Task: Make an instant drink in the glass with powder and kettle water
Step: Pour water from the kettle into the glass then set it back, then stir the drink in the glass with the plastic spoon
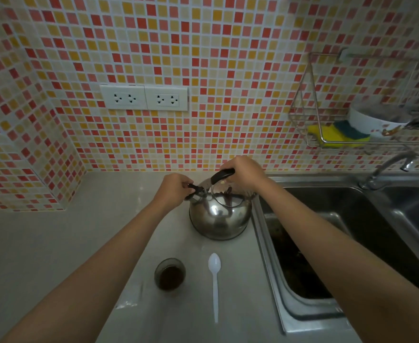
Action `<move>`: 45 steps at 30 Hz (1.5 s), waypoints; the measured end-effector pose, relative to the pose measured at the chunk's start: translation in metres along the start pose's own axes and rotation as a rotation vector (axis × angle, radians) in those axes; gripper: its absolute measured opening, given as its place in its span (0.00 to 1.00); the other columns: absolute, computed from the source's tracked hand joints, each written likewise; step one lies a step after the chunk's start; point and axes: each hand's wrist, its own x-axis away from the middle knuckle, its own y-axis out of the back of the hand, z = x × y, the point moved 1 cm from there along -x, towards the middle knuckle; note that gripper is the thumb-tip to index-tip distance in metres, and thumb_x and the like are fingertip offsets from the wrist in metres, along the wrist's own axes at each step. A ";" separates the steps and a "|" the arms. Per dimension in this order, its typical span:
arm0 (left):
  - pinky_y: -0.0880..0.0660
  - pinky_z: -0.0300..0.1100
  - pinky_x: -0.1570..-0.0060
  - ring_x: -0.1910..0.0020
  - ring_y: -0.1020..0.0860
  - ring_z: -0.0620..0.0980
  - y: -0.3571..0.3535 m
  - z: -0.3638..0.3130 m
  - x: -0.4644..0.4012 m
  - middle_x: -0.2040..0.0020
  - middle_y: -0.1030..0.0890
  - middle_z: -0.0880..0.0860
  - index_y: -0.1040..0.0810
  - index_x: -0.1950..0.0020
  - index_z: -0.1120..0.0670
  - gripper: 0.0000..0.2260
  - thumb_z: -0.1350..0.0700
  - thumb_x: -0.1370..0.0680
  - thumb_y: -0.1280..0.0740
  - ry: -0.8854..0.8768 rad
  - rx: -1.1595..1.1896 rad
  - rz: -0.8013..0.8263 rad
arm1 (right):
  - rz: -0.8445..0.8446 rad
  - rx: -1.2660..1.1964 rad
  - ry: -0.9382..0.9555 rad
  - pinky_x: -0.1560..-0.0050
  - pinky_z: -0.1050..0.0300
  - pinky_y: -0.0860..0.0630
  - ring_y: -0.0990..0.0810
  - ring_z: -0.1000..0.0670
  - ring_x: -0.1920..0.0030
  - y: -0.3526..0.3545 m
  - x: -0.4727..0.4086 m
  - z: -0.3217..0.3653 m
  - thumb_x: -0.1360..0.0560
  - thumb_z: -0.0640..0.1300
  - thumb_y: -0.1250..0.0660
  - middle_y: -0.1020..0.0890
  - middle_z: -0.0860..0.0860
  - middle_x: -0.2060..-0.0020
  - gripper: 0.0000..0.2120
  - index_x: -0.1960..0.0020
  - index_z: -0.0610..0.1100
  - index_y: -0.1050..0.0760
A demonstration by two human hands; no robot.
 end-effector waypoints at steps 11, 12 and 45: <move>0.23 0.46 0.48 0.53 0.19 0.56 -0.012 -0.003 -0.046 0.49 0.16 0.62 0.19 0.42 0.63 0.12 0.63 0.24 0.31 0.011 -0.074 -0.001 | 0.027 -0.113 -0.017 0.47 0.47 0.21 0.20 0.45 0.49 -0.012 -0.047 -0.028 0.30 0.35 0.30 0.16 0.47 0.47 0.18 0.43 0.50 0.20; 0.23 0.47 0.47 0.51 0.19 0.57 -0.013 -0.003 -0.049 0.49 0.16 0.62 0.19 0.42 0.63 0.12 0.62 0.24 0.31 0.012 -0.083 0.004 | 0.030 -0.115 -0.019 0.47 0.46 0.21 0.20 0.45 0.49 -0.013 -0.050 -0.030 0.30 0.35 0.30 0.16 0.47 0.47 0.18 0.43 0.50 0.19; 0.25 0.33 0.45 0.49 0.20 0.41 0.010 0.108 0.120 0.48 0.18 0.46 0.20 0.40 0.48 0.25 0.45 0.36 0.22 -0.110 0.217 0.038 | -0.067 -0.380 -0.307 0.48 0.53 0.22 0.18 0.48 0.49 -0.110 0.098 0.039 0.30 0.50 0.28 0.16 0.49 0.51 0.16 0.43 0.48 0.21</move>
